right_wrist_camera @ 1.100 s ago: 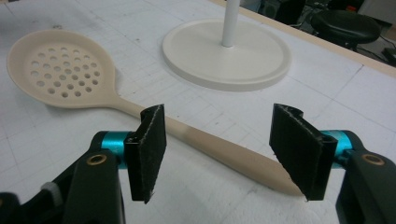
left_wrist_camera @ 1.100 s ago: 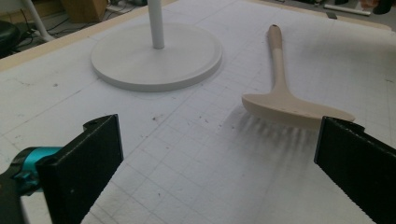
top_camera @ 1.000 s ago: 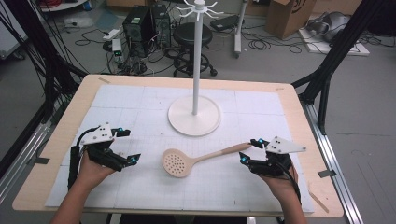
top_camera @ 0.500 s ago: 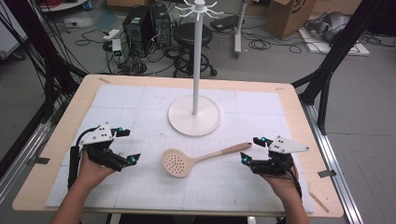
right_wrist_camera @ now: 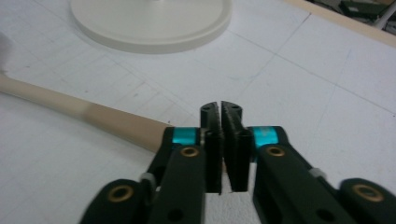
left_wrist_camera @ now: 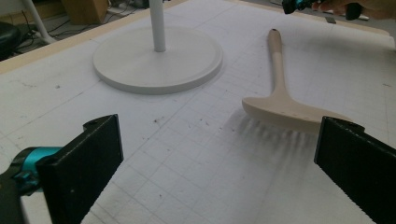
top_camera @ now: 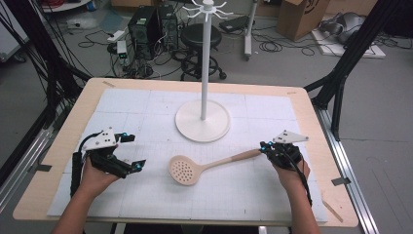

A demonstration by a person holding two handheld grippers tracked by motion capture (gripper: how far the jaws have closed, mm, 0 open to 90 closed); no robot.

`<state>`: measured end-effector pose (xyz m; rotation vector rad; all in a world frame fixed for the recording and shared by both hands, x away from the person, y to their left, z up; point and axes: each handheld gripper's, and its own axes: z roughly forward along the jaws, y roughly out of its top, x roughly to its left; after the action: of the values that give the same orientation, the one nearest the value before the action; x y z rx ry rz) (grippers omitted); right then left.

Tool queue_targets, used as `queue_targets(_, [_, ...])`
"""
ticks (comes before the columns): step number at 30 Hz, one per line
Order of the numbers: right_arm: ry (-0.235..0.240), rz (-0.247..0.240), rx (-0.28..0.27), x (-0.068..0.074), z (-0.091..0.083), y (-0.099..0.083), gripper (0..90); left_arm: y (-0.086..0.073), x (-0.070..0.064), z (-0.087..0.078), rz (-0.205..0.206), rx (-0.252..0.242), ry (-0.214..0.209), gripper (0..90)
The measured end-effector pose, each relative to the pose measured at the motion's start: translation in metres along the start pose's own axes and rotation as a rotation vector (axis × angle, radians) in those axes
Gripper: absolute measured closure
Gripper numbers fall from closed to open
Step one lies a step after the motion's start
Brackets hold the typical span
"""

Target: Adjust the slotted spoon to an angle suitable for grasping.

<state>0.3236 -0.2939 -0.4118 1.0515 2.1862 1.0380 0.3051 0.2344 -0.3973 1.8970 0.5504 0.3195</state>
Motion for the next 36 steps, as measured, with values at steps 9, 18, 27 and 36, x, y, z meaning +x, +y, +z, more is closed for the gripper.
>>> queue_targets(9, [-0.074,0.034,0.129,-0.012,0.022,-0.010,89.9,0.000,0.000,0.001,0.001,0.005,0.002,1.8])
queue_targets(18, [-0.044,-0.018,0.162,0.000,0.032,-0.011,90.0,0.000,0.001,0.001,-0.001,0.001,0.002,1.8])
queue_targets(27, [0.032,-0.100,0.156,0.048,0.040,0.002,90.0,0.001,0.001,-0.002,-0.001,-0.012,0.008,1.8])
queue_targets(36, [0.108,-0.167,0.145,0.087,0.051,0.016,90.0,0.003,0.001,-0.005,-0.002,-0.021,0.011,1.8])
